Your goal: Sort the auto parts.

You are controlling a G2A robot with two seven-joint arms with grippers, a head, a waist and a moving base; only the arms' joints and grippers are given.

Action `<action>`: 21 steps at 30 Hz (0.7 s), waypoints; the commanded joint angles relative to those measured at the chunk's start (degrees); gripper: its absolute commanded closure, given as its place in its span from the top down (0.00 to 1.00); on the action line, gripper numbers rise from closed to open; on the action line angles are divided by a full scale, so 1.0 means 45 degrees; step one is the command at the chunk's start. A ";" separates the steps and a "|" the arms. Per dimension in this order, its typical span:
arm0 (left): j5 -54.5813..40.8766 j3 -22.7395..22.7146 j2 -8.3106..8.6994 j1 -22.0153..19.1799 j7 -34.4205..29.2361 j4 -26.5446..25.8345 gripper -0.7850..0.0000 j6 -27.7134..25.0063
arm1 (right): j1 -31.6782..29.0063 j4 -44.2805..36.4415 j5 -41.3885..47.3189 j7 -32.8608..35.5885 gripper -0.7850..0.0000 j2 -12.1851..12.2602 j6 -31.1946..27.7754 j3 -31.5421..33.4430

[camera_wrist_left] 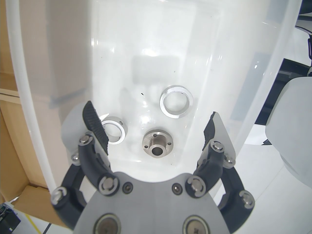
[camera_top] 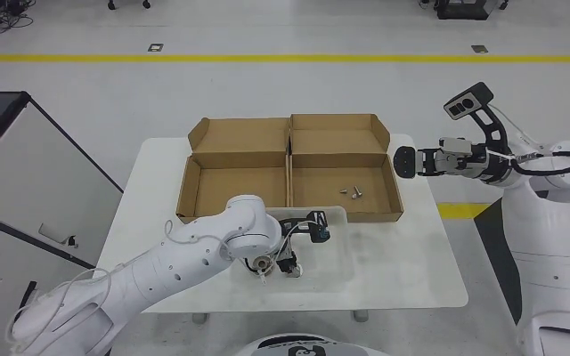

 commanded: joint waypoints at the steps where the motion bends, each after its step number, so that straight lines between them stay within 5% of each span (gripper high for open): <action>1: 0.0010 0.0001 0.0000 0.0023 0.0039 0.0026 1.00 0.0016 | 0.0000 0.0000 0.0000 0.0000 1.00 0.0000 0.0000 0.0000; 12: -0.1735 0.0579 -0.0626 -0.1298 -0.2588 0.0419 1.00 0.0214 | 0.0000 0.0000 0.0000 0.0000 1.00 0.0000 0.0000 0.0000; 21: -0.1225 0.1821 -0.1455 -0.1821 -0.2364 0.1313 1.00 0.0300 | 0.0000 0.0000 0.0000 0.0000 1.00 0.0000 0.0000 0.0000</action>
